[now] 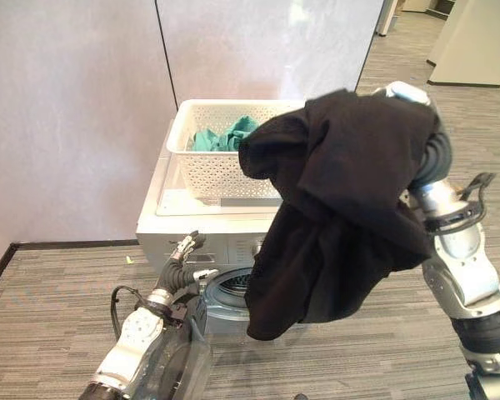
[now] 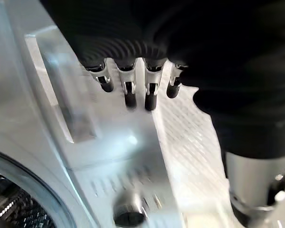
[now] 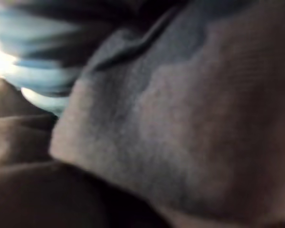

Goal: Grab the laundry basket,head to the washer,open it,put in the laundry and shut it.

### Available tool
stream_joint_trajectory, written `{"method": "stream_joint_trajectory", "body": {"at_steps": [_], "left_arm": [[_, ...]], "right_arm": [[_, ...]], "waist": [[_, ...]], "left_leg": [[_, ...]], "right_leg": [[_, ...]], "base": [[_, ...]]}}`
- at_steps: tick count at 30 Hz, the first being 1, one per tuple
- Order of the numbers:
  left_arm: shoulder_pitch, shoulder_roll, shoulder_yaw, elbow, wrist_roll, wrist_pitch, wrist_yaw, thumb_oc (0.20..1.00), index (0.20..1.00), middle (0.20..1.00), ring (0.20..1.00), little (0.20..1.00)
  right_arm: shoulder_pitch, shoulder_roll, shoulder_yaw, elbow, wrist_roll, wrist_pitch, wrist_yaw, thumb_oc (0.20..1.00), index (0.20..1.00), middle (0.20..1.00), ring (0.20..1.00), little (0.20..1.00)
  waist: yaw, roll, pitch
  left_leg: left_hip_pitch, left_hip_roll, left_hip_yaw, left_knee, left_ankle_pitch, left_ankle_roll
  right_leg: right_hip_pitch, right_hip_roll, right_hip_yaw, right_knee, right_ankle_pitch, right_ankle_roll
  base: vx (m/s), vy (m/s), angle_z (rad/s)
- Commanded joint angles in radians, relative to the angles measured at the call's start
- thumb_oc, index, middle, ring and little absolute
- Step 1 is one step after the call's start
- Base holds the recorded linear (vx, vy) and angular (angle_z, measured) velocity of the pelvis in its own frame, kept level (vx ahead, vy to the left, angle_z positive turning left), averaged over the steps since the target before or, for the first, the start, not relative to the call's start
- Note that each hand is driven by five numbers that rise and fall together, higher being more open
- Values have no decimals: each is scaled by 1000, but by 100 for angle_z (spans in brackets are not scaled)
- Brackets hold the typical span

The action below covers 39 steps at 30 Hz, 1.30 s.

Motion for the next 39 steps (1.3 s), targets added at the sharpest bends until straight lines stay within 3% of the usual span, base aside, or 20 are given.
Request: {"method": "stream_joint_trajectory", "body": {"at_steps": [1, 3, 8, 11, 21, 22, 26, 33, 39], "left_arm": [[-20, 102, 51, -69, -57, -92, -51, 1000, 1000, 1000, 1000, 1000], [55, 161, 149, -141, -49, -130, -30, 1000, 1000, 1000, 1000, 1000], [140, 185, 250, -228, -83, -138, -23, 1000, 1000, 1000, 1000, 1000], [158, 179, 255, -260, -113, -116, -32, 1000, 1000, 1000, 1000, 1000], [48, 108, 131, -307, -314, -4, -62, 1000, 1000, 1000, 1000, 1000], [25, 95, 90, -295, -381, 22, -75, 1000, 1000, 1000, 1000, 1000], [-48, 103, 29, -269, -478, 49, -70, 1000, 1000, 1000, 1000, 1000], [-160, 68, -74, -194, -558, 92, -50, 1000, 1000, 1000, 1000, 1000], [-235, 87, -105, -181, -553, 102, -34, 1000, 1000, 1000, 1000, 1000]], "right_arm": [[-40, -57, -17, -91, 121, -34, 65, 200, 200, 200, 200, 200], [-16, -94, 8, -128, 157, -33, 108, 200, 200, 200, 200, 200], [-37, -124, 34, -126, 183, -23, 116, 200, 200, 200, 200, 200], [-52, -117, 53, -105, 170, -7, 107, 200, 200, 200, 200, 200], [-159, -112, 132, -23, 108, 57, 50, 200, 200, 200, 200, 200], [-187, -103, 156, 0, 103, 71, 41, 200, 200, 200, 200, 200], [-250, -83, 218, 56, 109, 82, 17, 200, 200, 200, 200, 200], [-289, -51, 271, 71, 125, 99, 7, 200, 200, 200, 200, 200], [-295, -38, 268, 79, 118, 99, -5, 200, 200, 200, 200, 200]], "waist": [[5, -17, -15], [28, -18, -13], [60, -23, -9], [73, -21, -6], [79, -14, 4], [78, -12, 2], [68, -6, 1], [53, -3, 3], [52, -4, 3]], "left_leg": [[-13, 14, 16, 24, -22, 7], [-15, 17, 6, 24, -18, 3], [-24, 19, -12, 27, -13, 0], [-30, 19, -23, 27, -10, 1], [-64, 10, -71, 21, 16, -3], [-63, 8, -74, 17, 18, -1], [-61, 4, -84, 10, 25, -1], [-66, -2, -101, 7, 31, 0], [-68, -3, -114, 8, 32, 0]], "right_leg": [[59, -28, -50, 53, -143, 0], [67, -26, -64, 48, -144, 1], [74, -26, -84, 47, -146, 0], [76, -26, -93, 48, -147, -1], [87, -32, -147, 47, -154, -12], [90, -32, -150, 46, -155, -14], [97, -31, -152, 45, -158, -17], [99, -28, -154, 48, -165, -23], [102, -26, -161, 53, -171, -27]], "base": [[-5, -20, 8], [4, -28, 17], [6, -26, 10], [-5, -15, 20], [-13, -16, 26], [1, -12, 15], [-6, -6, 8], [-9, -4, 8], [1, -4, 4]]}}
